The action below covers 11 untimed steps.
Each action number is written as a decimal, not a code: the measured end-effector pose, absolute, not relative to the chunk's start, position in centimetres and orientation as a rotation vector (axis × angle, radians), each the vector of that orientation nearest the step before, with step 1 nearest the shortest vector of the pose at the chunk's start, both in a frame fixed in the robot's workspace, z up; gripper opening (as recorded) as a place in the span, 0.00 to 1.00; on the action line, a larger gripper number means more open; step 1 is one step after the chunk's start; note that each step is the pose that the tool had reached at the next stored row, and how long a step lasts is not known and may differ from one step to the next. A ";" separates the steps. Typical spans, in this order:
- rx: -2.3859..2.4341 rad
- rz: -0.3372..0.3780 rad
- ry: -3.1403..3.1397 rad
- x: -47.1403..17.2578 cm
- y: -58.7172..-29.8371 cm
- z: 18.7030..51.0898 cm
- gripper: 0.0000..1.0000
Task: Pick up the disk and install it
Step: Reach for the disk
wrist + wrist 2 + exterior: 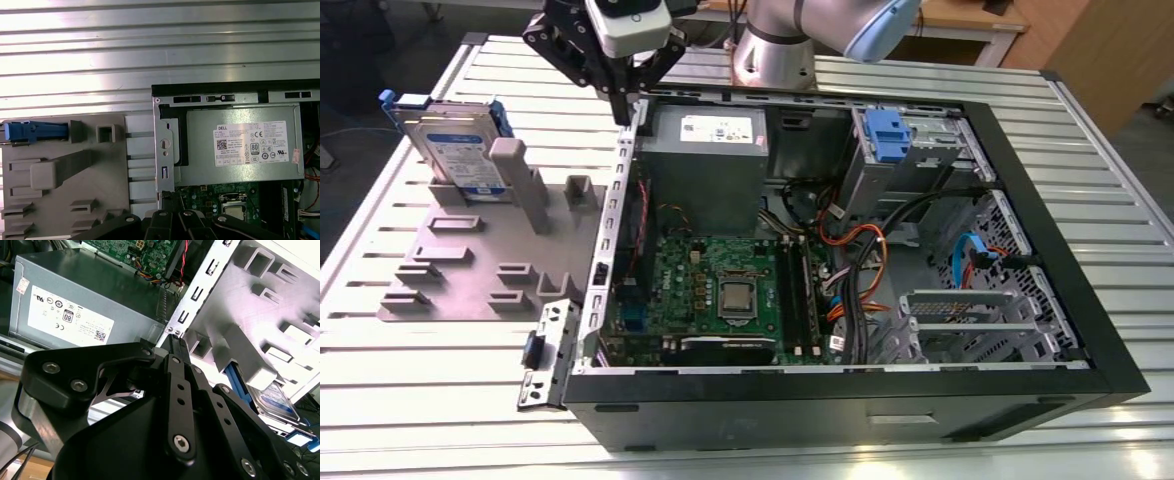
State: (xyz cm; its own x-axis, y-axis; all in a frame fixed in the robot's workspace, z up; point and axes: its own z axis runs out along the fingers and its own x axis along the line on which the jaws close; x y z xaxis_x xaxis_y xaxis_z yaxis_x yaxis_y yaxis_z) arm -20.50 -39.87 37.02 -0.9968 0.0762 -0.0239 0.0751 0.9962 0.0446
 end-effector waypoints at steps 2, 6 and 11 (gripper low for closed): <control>0.118 0.068 3.113 -20.5 -39.9 37.0 0.11; 0.118 0.068 3.113 -20.5 -39.9 37.0 0.11; 0.118 0.068 3.113 -20.6 -39.9 37.0 0.11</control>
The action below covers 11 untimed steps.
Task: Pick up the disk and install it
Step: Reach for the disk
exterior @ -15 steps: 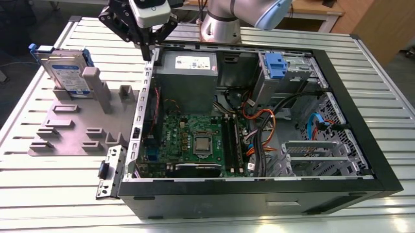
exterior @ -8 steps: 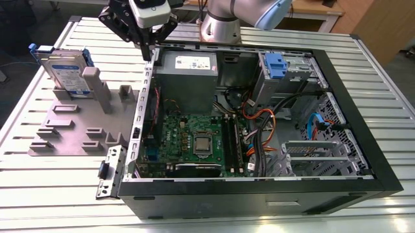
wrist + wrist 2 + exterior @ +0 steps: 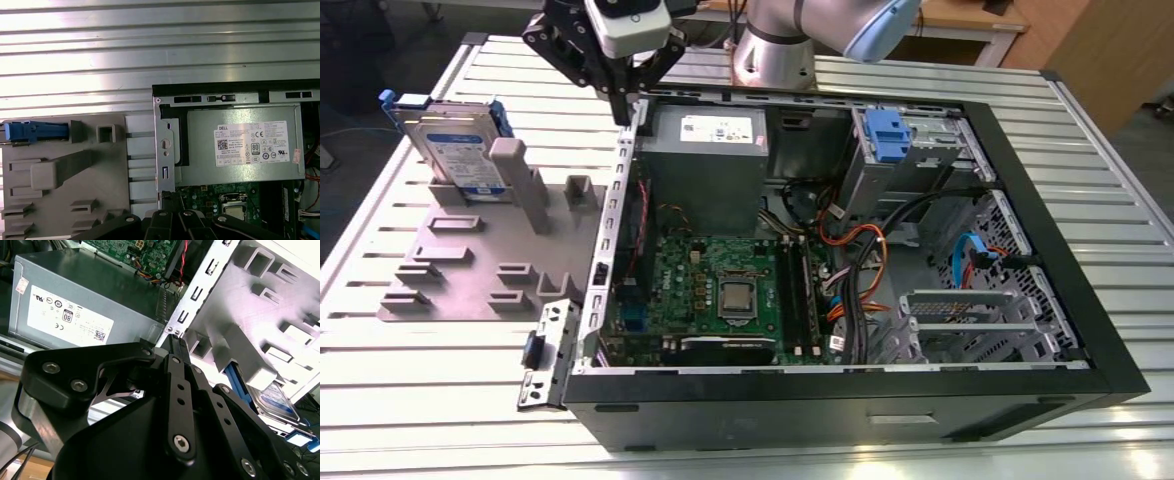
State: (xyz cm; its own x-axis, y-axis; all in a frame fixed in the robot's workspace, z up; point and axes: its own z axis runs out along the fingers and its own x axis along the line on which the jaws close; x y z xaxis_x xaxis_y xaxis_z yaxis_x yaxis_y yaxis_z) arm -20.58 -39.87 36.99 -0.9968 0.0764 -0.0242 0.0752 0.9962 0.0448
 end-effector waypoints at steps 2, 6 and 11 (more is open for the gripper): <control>0.118 0.068 3.113 -20.8 -39.9 37.0 0.11; 0.118 0.068 3.113 -21.4 -39.9 37.0 0.11; 0.118 0.068 3.113 -22.0 -39.9 37.0 0.11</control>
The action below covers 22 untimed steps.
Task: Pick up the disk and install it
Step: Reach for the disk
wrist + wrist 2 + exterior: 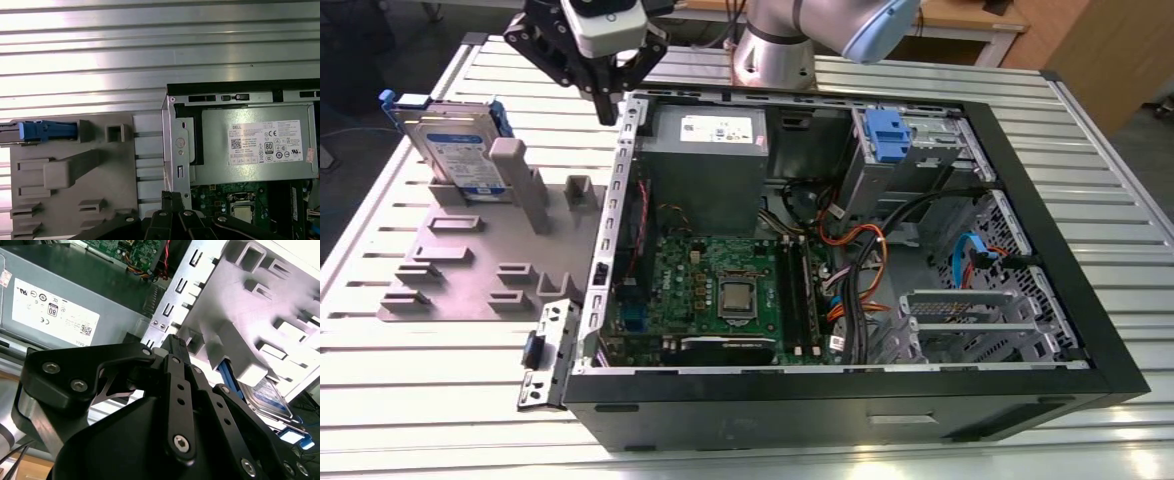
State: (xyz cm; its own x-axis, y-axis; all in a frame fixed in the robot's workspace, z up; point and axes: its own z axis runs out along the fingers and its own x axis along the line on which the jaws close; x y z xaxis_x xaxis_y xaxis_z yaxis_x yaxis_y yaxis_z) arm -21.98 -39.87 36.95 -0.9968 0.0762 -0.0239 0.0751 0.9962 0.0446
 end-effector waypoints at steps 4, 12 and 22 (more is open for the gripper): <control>0.118 0.068 3.113 -22.2 -39.9 36.9 0.11; 0.118 0.068 3.113 -23.2 -39.9 36.9 0.11; 0.118 0.068 3.113 -24.5 -39.9 36.9 0.11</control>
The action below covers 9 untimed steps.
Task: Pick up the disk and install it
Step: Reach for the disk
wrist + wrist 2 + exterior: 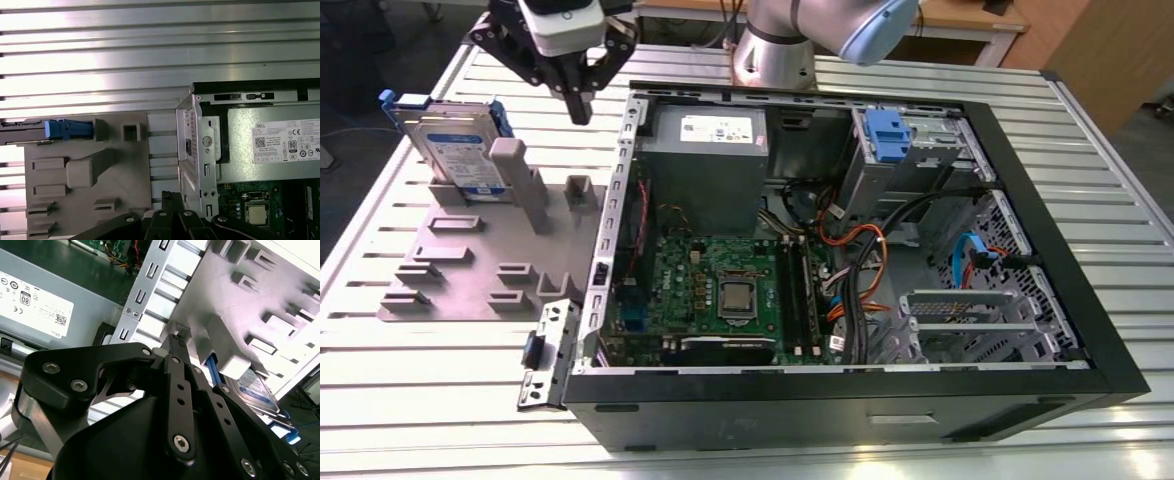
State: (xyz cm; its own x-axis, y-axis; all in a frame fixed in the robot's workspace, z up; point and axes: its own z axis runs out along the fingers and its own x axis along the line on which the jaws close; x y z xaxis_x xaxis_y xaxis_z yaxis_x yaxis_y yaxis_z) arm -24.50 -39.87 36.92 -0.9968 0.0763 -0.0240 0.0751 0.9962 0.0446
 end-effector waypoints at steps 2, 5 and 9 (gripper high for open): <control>0.118 0.068 3.113 -24.7 -39.9 36.9 0.11; 0.118 0.068 3.113 -25.0 -39.9 36.9 0.11; 0.118 0.068 3.113 -25.3 -39.9 36.9 0.11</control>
